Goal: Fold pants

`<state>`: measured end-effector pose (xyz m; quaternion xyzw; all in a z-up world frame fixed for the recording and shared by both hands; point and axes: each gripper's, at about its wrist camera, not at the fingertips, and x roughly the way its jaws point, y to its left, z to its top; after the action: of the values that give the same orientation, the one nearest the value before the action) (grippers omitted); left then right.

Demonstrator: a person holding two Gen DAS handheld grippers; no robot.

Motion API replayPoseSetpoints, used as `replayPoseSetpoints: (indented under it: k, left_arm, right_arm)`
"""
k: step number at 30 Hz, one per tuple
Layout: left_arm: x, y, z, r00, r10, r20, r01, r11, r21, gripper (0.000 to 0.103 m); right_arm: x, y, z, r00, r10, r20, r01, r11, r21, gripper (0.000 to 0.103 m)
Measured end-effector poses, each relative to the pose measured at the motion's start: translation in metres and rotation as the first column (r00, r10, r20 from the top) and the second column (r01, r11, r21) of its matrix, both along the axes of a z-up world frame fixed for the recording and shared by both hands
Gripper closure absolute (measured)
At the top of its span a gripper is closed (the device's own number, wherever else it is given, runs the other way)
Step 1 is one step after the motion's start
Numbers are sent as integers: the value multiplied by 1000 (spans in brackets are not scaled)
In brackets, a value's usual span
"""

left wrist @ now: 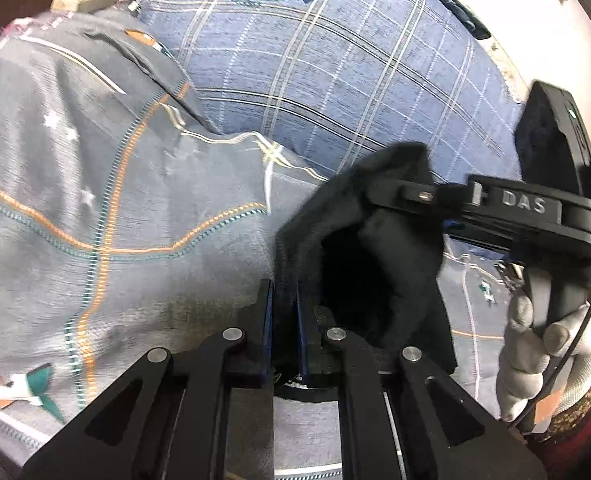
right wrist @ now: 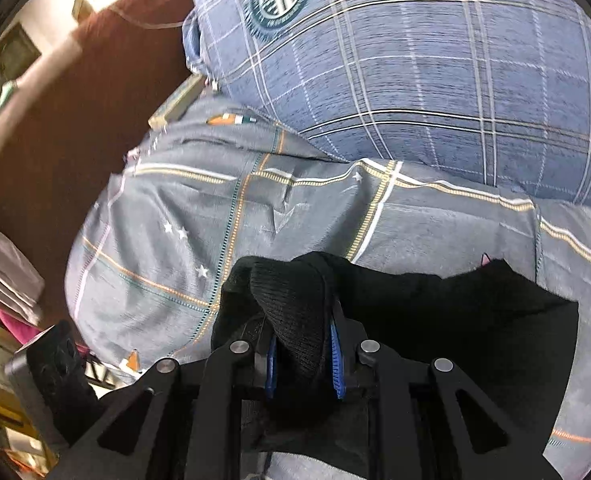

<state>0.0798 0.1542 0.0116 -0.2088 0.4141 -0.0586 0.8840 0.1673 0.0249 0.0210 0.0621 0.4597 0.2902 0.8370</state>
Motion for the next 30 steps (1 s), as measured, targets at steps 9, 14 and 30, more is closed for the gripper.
replayPoseSetpoints:
  k: [9,14,30]
  left_arm:
    - [-34,8,51,970,-45,240,23,995,93,22]
    - [-5,-28,24,960,-220,176,167,948,272,22]
    - [11,-146,17,928,-373,10,363,910,202,95]
  right_arm:
    - [-17,-22,12,997,32,69,-37,998,59,83]
    - [-21,-33,14,997,14,72,-20,997,74,83]
    - [-11,-141,-3,992,-129,14,120,954,274,79]
